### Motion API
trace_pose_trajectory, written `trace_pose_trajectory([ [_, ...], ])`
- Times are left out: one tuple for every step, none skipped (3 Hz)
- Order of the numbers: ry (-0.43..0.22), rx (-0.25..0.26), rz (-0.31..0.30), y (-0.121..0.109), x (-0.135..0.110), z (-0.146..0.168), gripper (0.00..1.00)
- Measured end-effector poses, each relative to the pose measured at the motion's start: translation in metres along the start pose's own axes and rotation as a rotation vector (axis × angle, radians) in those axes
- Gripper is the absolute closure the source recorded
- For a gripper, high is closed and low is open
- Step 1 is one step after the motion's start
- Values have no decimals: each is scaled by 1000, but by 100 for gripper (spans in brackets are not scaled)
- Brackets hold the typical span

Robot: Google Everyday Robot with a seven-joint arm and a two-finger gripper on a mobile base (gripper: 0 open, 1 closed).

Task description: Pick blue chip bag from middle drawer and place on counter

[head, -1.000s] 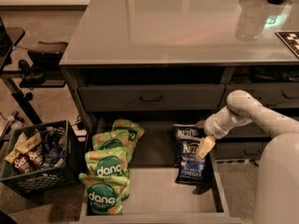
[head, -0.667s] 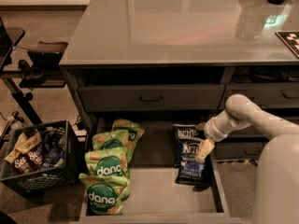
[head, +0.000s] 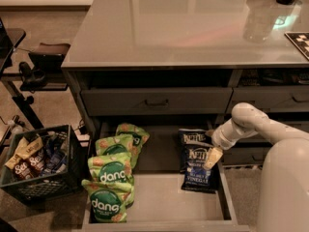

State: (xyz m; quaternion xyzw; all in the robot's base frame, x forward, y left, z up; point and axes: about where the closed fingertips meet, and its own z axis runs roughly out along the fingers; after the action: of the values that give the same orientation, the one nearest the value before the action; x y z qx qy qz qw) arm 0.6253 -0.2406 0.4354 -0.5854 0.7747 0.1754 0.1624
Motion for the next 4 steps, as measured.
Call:
trace_pose_trajectory([
  [29,-3,-3,-3,13,7,0],
  [38,-17,-5,-4,17,6,19],
  [38,-17,-5,-4,17,6,42],
  [38,-17,-5,-4,17,6,66],
])
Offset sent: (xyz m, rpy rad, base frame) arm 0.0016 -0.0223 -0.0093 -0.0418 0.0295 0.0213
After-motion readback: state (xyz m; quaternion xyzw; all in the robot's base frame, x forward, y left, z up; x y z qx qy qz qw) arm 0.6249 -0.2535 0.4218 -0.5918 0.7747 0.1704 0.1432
